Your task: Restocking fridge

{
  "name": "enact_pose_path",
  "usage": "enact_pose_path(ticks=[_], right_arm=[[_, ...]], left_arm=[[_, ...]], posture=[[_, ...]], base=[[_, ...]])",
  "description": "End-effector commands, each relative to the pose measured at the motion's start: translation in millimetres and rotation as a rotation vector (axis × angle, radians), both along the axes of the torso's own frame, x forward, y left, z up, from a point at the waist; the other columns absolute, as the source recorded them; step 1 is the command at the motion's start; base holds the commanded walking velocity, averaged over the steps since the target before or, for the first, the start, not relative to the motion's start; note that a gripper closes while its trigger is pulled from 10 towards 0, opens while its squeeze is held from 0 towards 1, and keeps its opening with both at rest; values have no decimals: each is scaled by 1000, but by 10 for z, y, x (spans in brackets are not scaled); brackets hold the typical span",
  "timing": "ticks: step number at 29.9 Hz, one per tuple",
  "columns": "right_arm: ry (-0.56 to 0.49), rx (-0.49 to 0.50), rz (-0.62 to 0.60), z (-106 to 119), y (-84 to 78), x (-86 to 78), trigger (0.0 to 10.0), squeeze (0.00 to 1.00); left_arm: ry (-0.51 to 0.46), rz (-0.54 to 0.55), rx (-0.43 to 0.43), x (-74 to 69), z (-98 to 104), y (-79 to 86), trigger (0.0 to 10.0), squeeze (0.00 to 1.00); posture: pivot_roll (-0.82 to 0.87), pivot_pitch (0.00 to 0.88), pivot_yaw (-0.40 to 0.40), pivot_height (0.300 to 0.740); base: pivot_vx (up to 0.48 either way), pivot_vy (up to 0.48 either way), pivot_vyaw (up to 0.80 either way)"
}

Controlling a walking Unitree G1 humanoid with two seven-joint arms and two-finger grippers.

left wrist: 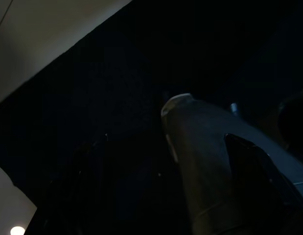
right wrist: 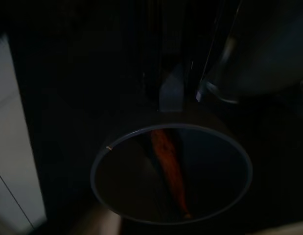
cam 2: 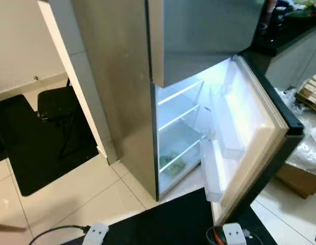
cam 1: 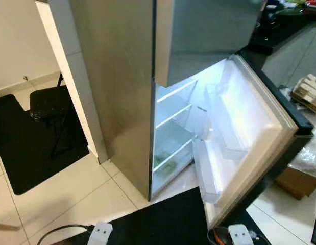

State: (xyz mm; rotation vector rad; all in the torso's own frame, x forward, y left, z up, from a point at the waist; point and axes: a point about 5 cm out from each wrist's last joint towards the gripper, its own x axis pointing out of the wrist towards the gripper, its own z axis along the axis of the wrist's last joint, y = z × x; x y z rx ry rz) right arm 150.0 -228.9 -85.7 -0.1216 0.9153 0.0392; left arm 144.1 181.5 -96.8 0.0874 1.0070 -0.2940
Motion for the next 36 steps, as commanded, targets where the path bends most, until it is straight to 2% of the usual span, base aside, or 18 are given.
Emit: enact_pose_path(ticks=[1,13,23,27,29,30,32,33,36], right_arm=[[-12,-2,-14,6,-39,-23,10000,0],[-36,0,5,30,-16,38,10000,0],[-78,6,64,78,23,139,10000,0],[-122,-1,96,140,27,254,10000,0],[-185,-2,124,230,41,413,10000,0],[-185,-2,124,230,41,413,10000,0],[-259,2,135,340,48,581,10000,0],[-259,2,135,340,48,581,10000,0],[-337,6,130,464,37,745,10000,0]], left_arm=[[33,0,4,-73,-29,16,10000,0],[20,4,-2,-41,-16,15,10000,0],[6,8,-10,-3,-3,-4,10000,0],[6,6,-8,-4,-3,-4,10000,0],[8,4,-8,-6,-5,-7,10000,0],[8,4,-8,-6,-5,-7,10000,0],[10,2,-10,-8,-6,-14,10000,0],[10,2,-10,-8,-6,-14,10000,0],[10,3,-13,-6,-6,-22,10000,0]], posture=[[61,9,1,740],[63,13,2,740],[60,10,1,740],[59,8,1,740],[59,5,0,740],[59,5,0,740],[58,4,-2,740],[58,4,-2,740],[58,4,-3,740]], base=[[274,0,0],[269,0,0],[0,0,0],[0,0,0],[0,0,0],[0,0,0],[0,0,0],[0,0,0],[0,0,0]])
